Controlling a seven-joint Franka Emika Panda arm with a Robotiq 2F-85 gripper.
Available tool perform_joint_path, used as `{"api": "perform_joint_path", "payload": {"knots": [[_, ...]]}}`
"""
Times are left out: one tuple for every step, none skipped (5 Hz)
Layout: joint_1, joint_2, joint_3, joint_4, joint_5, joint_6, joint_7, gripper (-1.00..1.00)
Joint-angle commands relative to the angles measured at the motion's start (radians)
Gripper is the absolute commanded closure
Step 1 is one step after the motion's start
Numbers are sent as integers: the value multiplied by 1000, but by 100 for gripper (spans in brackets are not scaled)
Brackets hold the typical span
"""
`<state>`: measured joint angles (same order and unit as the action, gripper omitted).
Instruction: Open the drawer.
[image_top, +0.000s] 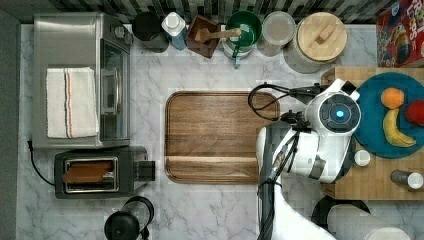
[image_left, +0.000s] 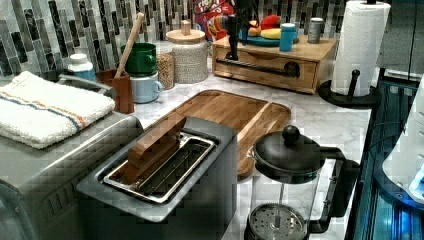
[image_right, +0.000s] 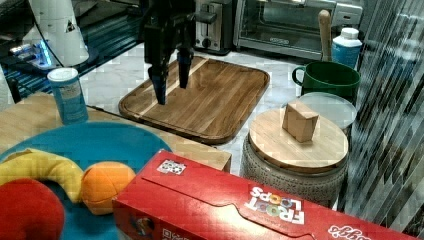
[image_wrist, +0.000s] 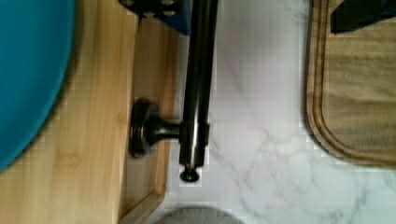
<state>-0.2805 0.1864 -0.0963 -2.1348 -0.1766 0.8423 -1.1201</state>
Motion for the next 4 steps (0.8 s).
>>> {"api": "perform_joint_path", "payload": {"knots": [[-45, -4, -24, -56, -27, 177, -66, -100], [-44, 22, -18, -69, -10, 224, -44, -100], [-50, 31, -5, -79, 15, 226, -47, -100], [-49, 22, 3, -113, 35, 256, -31, -100]]}}
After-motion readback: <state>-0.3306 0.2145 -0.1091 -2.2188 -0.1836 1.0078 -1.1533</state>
